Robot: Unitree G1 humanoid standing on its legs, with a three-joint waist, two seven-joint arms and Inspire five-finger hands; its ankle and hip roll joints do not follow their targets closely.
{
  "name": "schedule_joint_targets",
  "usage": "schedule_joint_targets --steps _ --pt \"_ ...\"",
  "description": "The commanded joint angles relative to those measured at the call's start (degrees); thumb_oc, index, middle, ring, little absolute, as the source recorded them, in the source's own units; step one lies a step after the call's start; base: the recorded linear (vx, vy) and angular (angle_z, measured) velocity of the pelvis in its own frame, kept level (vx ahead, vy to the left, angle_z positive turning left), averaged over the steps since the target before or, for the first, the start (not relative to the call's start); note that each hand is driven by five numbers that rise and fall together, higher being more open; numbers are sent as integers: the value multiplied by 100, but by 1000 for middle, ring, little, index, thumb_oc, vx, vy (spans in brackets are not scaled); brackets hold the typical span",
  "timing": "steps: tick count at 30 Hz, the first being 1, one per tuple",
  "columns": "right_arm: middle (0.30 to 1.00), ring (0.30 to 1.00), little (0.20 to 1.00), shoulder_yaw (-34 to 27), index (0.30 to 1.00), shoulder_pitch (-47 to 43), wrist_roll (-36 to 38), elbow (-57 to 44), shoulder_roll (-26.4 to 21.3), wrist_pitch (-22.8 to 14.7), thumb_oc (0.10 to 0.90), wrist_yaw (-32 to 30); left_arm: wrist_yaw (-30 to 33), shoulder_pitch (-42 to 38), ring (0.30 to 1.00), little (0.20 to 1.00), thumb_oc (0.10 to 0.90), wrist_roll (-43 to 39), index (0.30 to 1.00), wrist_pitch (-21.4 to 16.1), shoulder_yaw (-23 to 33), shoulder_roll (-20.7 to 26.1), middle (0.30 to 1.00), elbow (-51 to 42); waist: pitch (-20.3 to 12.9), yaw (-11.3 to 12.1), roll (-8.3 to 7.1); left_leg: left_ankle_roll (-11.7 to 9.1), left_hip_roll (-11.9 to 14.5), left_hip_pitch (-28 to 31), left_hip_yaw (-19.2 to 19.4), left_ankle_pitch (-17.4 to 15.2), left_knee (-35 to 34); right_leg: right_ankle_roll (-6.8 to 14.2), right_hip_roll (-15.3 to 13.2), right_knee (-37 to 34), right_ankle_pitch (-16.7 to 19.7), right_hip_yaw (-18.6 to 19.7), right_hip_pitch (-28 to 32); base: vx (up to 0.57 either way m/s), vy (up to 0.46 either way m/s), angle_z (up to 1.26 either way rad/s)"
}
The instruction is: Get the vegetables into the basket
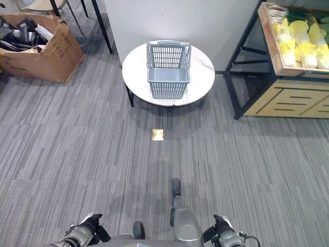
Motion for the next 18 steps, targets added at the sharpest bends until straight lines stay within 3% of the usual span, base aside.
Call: schedule_joint_targets --steps 1,8,9,10,11,12,13,15,17,18 --pt "1000 1000 1000 86 1000 -473 116 -1 -204 -95 900 -127 -17 -223 1000 1000 900 151 1000 11 -99 61 1000 -158 -24 -84 21 41 -608 369 29 -4 29 129 41 -32 892 43 -413 121 -43 27" --pt "1000 1000 1000 158 1000 -362 -5 10 -327 -91 900 -84 -6 -238 1000 1000 900 168 1000 34 -200 -73 1000 -136 -199 -257 306 -220 -295 533 -210 278 312 -117 291 149 613 -33 -265 230 -129 27" --pt "1000 1000 1000 173 1000 -311 36 61 -278 -156 900 -104 33 -335 1000 1000 900 158 1000 72 -173 -167 1000 83 -267 -339 333 -355 -157 567 -202 457 491 -224 392 183 446 -87 -190 302 -273 30" --pt "1000 1000 1000 170 1000 -260 59 69 -278 -176 900 -82 64 -244 1000 1000 900 182 1000 44 -190 -144 1000 35 -283 -327 368 -551 -35 429 -220 834 972 -360 511 178 257 -148 -19 302 -276 19" --pt "1000 1000 1000 170 1000 -258 60 69 -278 -177 900 -81 64 -241 1000 1000 900 182 1000 45 -191 -144 1000 33 -283 -331 369 -557 -30 427 -226 831 980 -364 513 174 256 -154 -14 243 -300 10" --pt "1000 1000 1000 207 1000 -225 51 76 -290 -167 900 -64 82 -241 1000 1000 900 85 1000 68 -175 -143 1000 3 -224 -280 319 -823 90 51 -197 1371 1780 -507 600 108 87 -184 283 113 -167 6" --pt "1000 1000 1000 207 1000 -227 51 76 -286 -167 900 -64 82 -242 1000 1000 900 85 1000 68 -174 -138 1000 3 -239 -299 296 -818 66 28 -216 1398 1768 -504 570 109 93 -193 263 177 -257 18" --pt "1000 1000 1000 280 1000 -242 22 62 -351 -135 900 -42 107 -304 1000 1000 900 21 1000 86 -264 -97 1000 -157 -69 -181 25 -938 43 -654 -174 1828 3130 -711 503 138 -118 -122 558 169 -270 -5" --pt "1000 1000 1000 302 1000 -244 6 113 -394 -107 900 -23 166 -365 1000 1000 900 125 1000 88 -415 -45 1000 -321 9 -79 -118 -724 81 -1090 -8 1783 3362 -767 467 145 -257 10 788 210 -222 -51" --pt "1000 1000 1000 292 1000 -232 20 128 -407 -98 900 -36 155 -377 1000 1000 900 121 1000 75 -432 -38 1000 -343 43 -2 -145 -630 171 -1395 149 1581 3286 -753 471 124 -321 84 931 281 -108 -28"
